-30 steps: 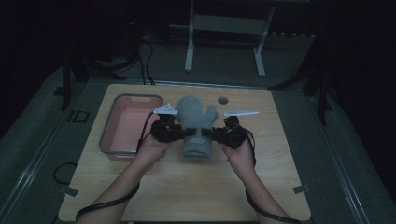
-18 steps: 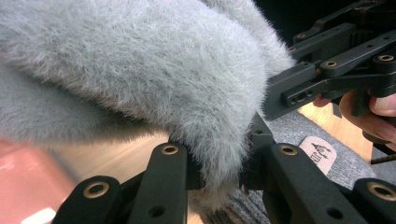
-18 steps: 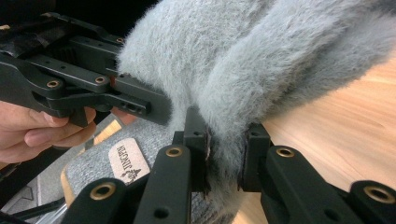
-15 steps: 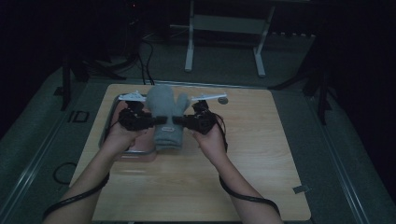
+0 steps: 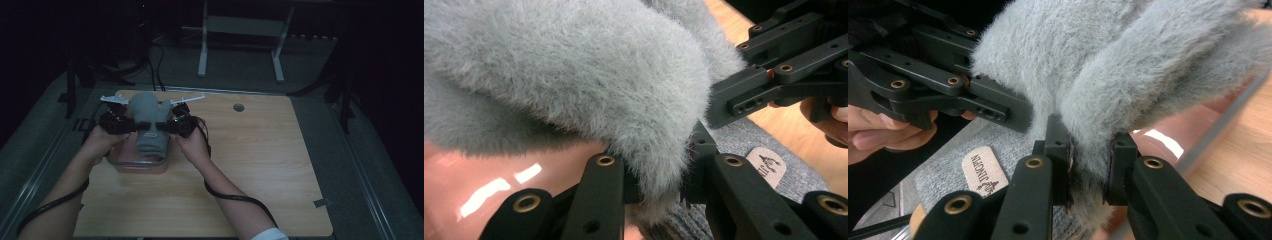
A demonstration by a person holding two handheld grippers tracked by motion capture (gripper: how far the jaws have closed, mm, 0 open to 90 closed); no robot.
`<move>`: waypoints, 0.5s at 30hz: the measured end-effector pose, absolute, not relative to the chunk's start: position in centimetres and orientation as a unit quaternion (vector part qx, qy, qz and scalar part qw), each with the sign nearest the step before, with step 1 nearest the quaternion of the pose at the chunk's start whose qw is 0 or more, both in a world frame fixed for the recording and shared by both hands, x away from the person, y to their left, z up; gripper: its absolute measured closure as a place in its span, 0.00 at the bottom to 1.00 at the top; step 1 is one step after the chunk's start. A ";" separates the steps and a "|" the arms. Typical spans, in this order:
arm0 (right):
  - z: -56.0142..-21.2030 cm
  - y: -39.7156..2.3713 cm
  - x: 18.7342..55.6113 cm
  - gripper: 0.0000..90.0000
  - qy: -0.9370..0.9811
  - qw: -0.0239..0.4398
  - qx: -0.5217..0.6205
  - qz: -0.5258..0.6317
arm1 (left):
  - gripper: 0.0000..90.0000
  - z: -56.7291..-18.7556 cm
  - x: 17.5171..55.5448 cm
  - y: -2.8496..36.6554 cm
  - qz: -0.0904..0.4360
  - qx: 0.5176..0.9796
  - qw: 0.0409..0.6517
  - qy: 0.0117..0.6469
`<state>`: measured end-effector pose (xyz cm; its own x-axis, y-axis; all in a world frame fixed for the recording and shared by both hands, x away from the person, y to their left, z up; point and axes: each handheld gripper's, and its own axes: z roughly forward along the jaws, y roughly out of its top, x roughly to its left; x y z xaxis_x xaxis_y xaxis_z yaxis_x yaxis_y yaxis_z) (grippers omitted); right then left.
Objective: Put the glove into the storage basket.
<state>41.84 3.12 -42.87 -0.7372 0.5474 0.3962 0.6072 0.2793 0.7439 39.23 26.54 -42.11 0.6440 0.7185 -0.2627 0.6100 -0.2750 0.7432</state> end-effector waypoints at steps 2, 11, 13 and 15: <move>-43.3 3.6 42.0 0.86 -0.799 0.031 -0.362 -0.478 | 0.84 -42.5 39.4 26.9 0.062 0.797 0.429 0.421; -47.5 6.5 42.8 0.86 -0.818 0.012 -0.391 -0.422 | 0.84 -46.7 41.1 27.2 0.043 0.806 0.368 0.462; -48.0 6.8 42.9 0.86 -0.823 0.006 -0.396 -0.407 | 0.84 -47.1 41.4 26.8 0.043 0.812 0.351 0.465; -48.4 7.1 43.1 0.86 -0.827 0.003 -0.400 -0.394 | 0.84 -47.5 41.7 26.4 0.044 0.817 0.335 0.467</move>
<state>43.14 7.06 -48.41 -0.6792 0.6601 0.3209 0.6654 0.3693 0.6488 41.69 26.43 -47.46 0.5597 0.7931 -0.2405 0.7340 -0.3397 0.5881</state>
